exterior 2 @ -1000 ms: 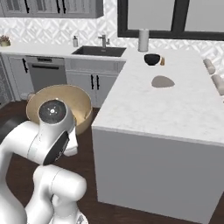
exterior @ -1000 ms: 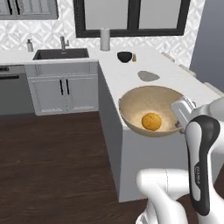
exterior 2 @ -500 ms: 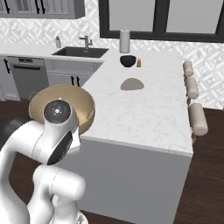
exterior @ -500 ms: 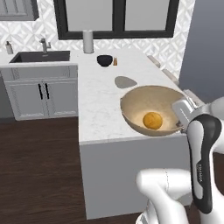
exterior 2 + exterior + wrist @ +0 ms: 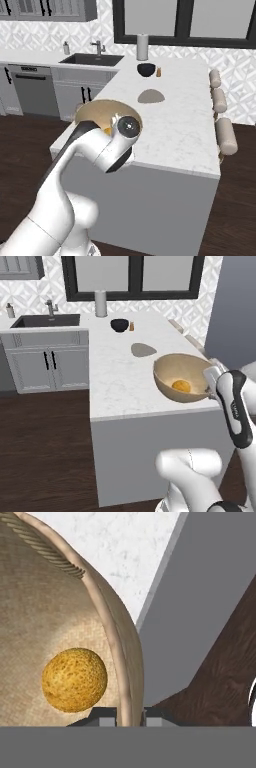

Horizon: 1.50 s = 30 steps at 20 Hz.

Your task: Open the cabinet, pick up the bread from the cabinet and place it in the basket. Then move the basket to the dining counter.

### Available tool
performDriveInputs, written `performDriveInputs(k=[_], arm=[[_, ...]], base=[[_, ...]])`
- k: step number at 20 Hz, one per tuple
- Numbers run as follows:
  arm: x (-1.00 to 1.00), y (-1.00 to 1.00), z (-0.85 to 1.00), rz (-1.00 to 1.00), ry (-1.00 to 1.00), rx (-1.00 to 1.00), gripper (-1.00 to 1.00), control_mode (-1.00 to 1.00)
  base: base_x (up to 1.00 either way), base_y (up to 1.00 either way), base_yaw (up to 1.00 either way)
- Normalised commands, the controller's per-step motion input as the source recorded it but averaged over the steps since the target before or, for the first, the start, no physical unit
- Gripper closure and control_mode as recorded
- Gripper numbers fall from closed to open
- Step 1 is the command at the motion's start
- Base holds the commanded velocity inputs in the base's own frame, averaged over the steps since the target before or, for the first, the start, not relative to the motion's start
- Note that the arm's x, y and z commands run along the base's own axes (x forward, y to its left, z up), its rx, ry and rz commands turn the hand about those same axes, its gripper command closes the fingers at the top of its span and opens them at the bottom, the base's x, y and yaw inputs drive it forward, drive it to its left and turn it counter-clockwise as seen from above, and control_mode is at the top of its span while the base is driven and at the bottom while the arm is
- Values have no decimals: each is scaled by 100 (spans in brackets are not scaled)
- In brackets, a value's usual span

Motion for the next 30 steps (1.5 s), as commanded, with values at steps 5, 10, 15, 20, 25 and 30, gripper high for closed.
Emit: performDriveInputs(k=[5, 10, 15, 20, 25, 30], arm=[[100, -31, -35, 0, 4, 1, 100, -100], [100, -7, -43, 0, 8, 0, 100, -100], [100, -7, -50, 0, 5, 0, 100, -100], [93, -3, -52, 0, 0, 0, 100, -100], [62, -1, -44, 0, 4, 0, 100, -100], [36, 0, -42, 0, 5, 0, 100, -100]], base=[[0, 0, 0], [0, 0, 0], [0, 0, 0], [0, 0, 0], [0, 0, 0], [0, 0, 0]])
